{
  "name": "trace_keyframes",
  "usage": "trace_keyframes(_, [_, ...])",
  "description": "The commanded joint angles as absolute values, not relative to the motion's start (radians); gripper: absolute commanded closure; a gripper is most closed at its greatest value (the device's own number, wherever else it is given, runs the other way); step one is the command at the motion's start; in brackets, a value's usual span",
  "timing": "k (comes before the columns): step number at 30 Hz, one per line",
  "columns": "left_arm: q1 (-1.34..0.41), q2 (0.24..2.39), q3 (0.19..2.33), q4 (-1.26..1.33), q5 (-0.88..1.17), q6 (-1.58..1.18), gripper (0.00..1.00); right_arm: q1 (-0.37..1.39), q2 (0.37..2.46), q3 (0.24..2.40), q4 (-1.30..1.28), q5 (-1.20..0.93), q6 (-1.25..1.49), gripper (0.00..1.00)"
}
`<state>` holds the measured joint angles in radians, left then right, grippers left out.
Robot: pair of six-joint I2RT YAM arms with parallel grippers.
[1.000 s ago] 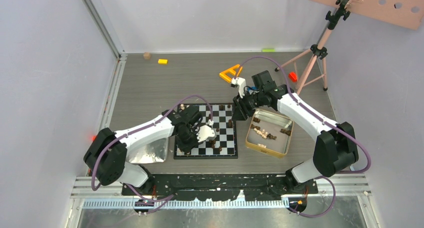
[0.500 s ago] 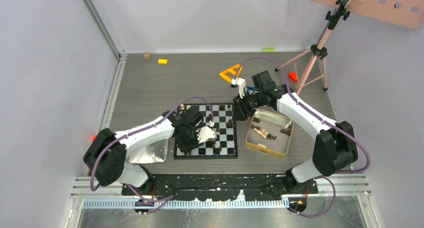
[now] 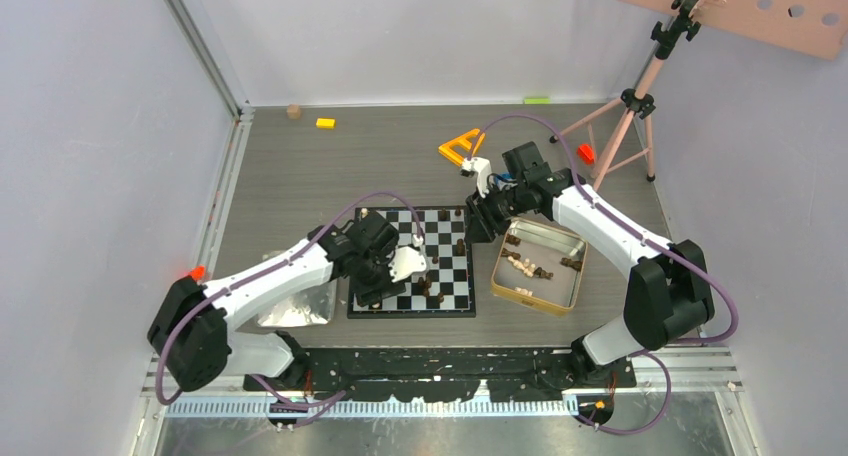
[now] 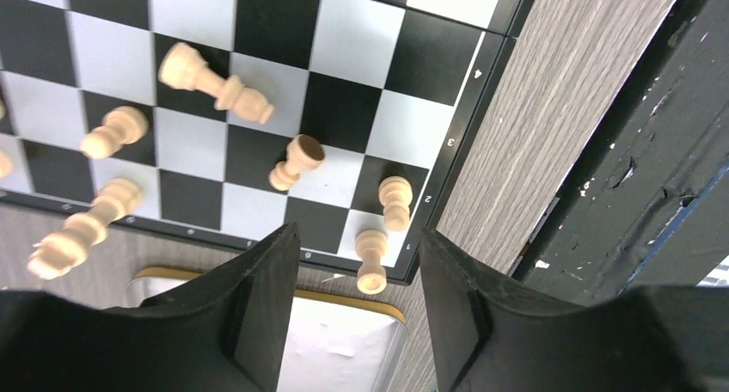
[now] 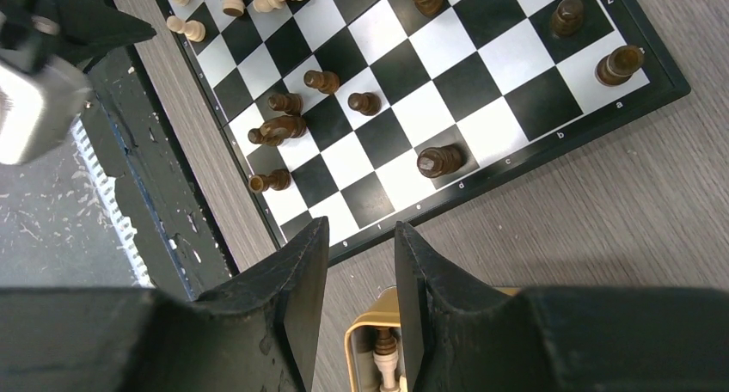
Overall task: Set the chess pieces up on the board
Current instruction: Place the chess piece on the chessboard, then pick up the chess piece from the chessboard.
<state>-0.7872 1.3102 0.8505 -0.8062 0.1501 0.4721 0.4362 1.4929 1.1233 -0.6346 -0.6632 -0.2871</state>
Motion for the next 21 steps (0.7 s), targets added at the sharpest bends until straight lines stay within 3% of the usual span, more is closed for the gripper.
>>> trace_keyframes(1, [-0.77,1.239,0.9,-0.804,0.138,0.472,0.43,0.434,1.491,1.162,-0.635,-0.675,-0.301,0.6])
trace_keyframes(9, [-0.586,1.249,0.91,-0.743,0.236,0.45,0.4,0.473,1.486,1.198,-0.633,-0.653,-0.282,0.59])
trace_keyframes(21, [-0.306,1.171,0.909,-0.757,0.303,0.363,0.39,0.775,1.683,1.393,-0.656,-0.514,-0.335,0.48])
